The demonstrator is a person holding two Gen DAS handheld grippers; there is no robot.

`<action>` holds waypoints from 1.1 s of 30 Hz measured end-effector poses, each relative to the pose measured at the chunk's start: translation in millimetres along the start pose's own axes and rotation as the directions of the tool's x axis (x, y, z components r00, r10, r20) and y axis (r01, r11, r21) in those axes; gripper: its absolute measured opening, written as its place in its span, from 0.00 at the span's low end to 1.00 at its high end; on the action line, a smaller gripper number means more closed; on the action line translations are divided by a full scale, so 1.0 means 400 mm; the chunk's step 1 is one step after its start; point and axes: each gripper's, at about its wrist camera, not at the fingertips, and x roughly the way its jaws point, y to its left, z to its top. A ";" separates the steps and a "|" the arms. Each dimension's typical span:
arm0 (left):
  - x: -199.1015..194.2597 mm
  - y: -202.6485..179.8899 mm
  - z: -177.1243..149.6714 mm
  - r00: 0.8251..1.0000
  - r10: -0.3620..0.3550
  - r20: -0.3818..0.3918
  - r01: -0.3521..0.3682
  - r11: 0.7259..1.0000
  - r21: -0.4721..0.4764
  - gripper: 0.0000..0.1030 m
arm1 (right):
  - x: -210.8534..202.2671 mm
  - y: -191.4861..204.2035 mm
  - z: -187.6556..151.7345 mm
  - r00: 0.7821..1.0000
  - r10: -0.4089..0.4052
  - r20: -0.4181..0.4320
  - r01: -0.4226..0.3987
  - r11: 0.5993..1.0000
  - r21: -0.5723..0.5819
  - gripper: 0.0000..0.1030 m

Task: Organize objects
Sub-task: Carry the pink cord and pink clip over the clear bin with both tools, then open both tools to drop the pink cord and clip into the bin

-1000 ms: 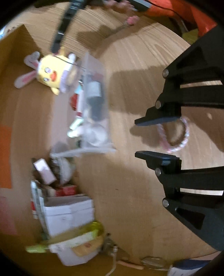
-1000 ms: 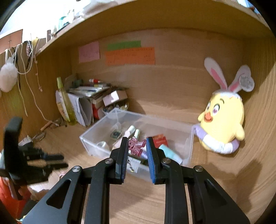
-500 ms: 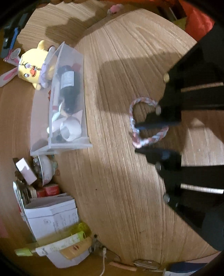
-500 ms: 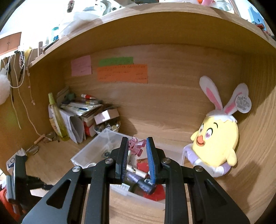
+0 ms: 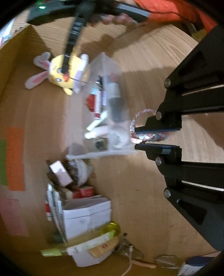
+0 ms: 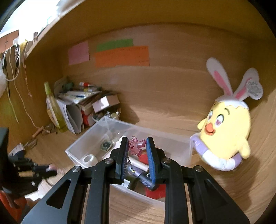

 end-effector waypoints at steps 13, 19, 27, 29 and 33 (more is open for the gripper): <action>0.042 -0.002 0.136 0.998 -0.021 0.056 0.024 0.998 -0.060 0.10 | 0.095 -0.014 -0.047 0.994 0.006 -0.108 -0.007 1.000 -0.007 0.19; 0.088 0.005 0.157 0.999 -0.027 0.032 0.029 0.996 -0.086 0.10 | 0.134 -0.018 -0.075 0.987 0.009 -0.158 -0.012 1.000 -0.015 0.19; 0.132 -0.003 0.170 0.999 -0.034 0.004 0.035 0.997 -0.072 0.10 | 0.171 -0.014 -0.096 0.980 0.018 -0.200 -0.024 0.999 -0.027 0.19; 0.142 -0.003 0.173 0.999 -0.037 -0.003 0.036 0.997 -0.072 0.10 | 0.175 -0.012 -0.099 0.979 0.019 -0.205 -0.026 0.999 -0.030 0.19; 0.164 -0.005 0.178 0.999 -0.037 -0.017 0.036 0.997 -0.071 0.10 | 0.176 -0.008 -0.104 0.978 0.012 -0.206 -0.020 0.999 -0.041 0.19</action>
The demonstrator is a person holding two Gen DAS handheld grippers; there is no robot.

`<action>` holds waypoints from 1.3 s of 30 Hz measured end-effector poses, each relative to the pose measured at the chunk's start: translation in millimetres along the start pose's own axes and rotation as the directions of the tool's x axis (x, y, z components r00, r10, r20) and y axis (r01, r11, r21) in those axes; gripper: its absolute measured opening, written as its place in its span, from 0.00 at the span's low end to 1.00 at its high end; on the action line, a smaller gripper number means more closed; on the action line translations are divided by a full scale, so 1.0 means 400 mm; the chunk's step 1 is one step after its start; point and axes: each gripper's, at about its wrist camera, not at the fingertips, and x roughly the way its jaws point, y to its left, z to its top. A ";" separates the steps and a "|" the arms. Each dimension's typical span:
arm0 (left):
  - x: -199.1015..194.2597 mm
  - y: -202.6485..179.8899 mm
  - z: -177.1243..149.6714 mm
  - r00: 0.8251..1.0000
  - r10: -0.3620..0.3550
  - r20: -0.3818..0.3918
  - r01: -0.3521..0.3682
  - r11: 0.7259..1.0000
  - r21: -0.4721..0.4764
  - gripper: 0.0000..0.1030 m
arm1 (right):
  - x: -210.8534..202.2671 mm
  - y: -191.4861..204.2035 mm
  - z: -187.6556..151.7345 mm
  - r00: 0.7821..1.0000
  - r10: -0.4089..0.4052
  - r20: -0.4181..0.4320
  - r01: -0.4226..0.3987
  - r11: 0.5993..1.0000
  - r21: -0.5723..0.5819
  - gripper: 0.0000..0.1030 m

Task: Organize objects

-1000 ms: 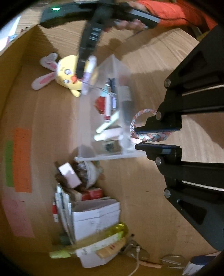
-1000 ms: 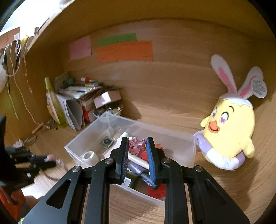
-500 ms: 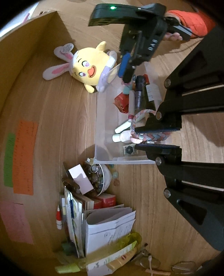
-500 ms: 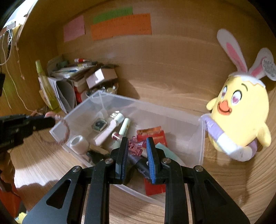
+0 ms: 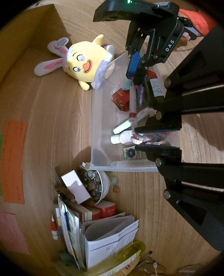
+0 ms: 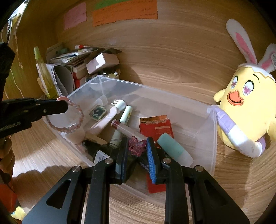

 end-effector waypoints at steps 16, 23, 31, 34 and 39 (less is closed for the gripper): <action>0.010 -0.017 0.001 0.999 0.030 0.024 -0.030 0.999 0.025 0.55 | -0.035 -0.006 0.008 1.000 0.013 0.020 -0.013 1.000 0.008 0.58; -0.026 -0.032 0.002 0.997 0.048 0.062 -0.050 0.998 0.036 0.81 | -0.078 -0.008 0.014 0.999 0.005 0.049 -0.005 1.000 0.013 0.76; -0.057 -0.036 -0.008 0.994 0.068 0.081 -0.071 0.997 0.036 0.91 | -0.133 -0.008 -0.002 0.996 -0.016 0.088 0.014 1.000 0.024 0.86; -0.069 -0.033 -0.016 0.993 0.075 0.090 -0.077 0.997 0.028 0.93 | -0.150 -0.007 -0.014 0.995 -0.034 0.096 0.031 0.999 0.023 0.87; -0.091 -0.033 -0.035 0.991 0.086 0.106 -0.090 0.995 0.031 0.94 | -0.174 -0.006 -0.034 0.993 -0.038 0.109 0.036 0.999 0.027 0.88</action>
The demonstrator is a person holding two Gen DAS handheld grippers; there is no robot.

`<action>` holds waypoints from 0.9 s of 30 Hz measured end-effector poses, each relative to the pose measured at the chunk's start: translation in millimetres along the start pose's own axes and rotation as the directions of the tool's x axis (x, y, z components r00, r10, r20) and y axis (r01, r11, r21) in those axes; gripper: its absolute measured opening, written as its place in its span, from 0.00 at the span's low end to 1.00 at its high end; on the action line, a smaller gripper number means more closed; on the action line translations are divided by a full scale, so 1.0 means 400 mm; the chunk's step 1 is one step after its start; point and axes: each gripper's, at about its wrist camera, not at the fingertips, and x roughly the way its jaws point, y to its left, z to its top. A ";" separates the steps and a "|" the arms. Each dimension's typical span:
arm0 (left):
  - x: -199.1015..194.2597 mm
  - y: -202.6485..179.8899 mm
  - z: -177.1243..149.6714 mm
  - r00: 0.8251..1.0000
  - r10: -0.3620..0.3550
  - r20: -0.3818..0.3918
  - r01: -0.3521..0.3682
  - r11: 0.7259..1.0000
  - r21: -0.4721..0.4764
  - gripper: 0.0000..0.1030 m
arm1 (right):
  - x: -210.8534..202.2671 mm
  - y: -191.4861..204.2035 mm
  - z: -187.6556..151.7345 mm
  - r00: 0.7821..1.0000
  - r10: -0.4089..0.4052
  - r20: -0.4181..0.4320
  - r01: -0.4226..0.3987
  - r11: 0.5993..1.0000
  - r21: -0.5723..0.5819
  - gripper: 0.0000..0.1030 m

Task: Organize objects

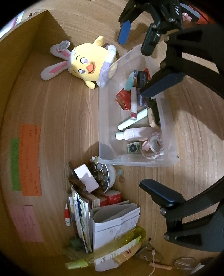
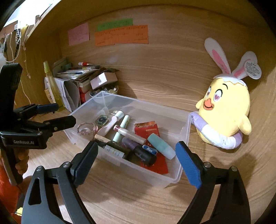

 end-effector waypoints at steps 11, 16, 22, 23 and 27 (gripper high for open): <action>-0.046 -0.011 -0.035 1.000 0.005 0.025 -0.006 1.000 0.011 0.97 | -0.042 0.015 -0.027 1.000 -0.012 0.021 0.012 1.000 0.009 0.91; -0.053 -0.013 -0.047 1.000 -0.002 0.024 0.002 1.000 0.001 0.97 | -0.058 0.023 -0.039 1.000 -0.011 0.028 0.011 1.000 0.017 0.94; -0.053 -0.019 -0.063 1.000 -0.007 0.017 0.007 1.000 0.008 0.98 | -0.066 0.032 -0.053 1.000 -0.015 0.026 0.015 1.000 0.013 0.95; -0.054 -0.019 -0.064 1.000 -0.009 0.016 0.009 1.000 0.008 0.98 | -0.066 0.033 -0.054 1.000 -0.016 0.024 0.016 1.000 0.012 0.95; -0.056 -0.021 -0.071 1.000 -0.010 0.016 0.010 1.000 0.003 0.98 | -0.064 0.035 -0.059 1.000 -0.016 0.017 0.016 1.000 0.011 0.95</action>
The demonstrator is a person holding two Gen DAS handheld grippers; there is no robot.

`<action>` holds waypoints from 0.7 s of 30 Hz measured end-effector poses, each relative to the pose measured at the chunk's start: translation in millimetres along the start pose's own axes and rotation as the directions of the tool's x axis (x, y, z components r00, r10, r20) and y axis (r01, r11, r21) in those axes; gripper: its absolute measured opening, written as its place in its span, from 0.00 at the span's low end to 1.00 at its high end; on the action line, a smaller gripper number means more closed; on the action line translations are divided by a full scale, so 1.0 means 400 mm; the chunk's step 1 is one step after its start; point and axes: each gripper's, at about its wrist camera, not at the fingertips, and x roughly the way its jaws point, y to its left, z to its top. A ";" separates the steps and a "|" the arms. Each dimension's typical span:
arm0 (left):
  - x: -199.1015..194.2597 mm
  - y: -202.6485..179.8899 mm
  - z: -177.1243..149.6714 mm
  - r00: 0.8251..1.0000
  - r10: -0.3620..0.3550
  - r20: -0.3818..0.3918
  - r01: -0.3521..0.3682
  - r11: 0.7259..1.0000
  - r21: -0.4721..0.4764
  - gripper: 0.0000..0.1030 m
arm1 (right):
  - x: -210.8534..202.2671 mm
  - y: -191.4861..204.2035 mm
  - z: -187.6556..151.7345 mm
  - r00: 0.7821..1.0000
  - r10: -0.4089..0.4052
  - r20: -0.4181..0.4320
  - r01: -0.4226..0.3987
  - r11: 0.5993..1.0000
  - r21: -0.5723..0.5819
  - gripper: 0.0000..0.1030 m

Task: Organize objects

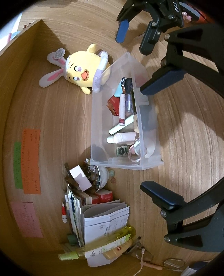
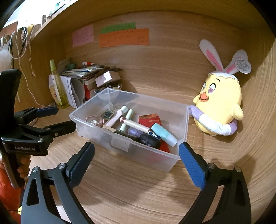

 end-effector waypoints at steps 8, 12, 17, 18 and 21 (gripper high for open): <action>-0.003 -0.008 -0.009 1.000 -0.006 0.000 0.006 1.000 0.025 0.98 | 0.001 -0.002 -0.001 1.000 -0.003 0.000 0.003 1.000 -0.002 0.95; -0.003 -0.015 -0.011 1.000 -0.007 0.002 0.007 0.999 0.034 0.98 | 0.000 -0.006 -0.001 1.000 -0.007 -0.003 0.008 1.000 0.007 0.95; 0.001 -0.015 -0.010 1.000 -0.009 -0.002 0.009 1.000 0.029 0.98 | 0.001 -0.011 -0.001 1.000 -0.008 -0.007 0.008 1.000 0.009 0.95; 0.002 -0.015 -0.011 1.000 -0.010 -0.005 0.010 1.000 0.027 0.98 | 0.002 -0.011 -0.001 1.000 -0.009 -0.008 0.009 1.000 0.008 0.95; 0.003 -0.014 -0.010 1.000 -0.011 -0.006 0.011 1.000 0.026 0.98 | 0.004 -0.012 -0.002 1.000 -0.008 -0.011 0.008 1.000 0.008 0.95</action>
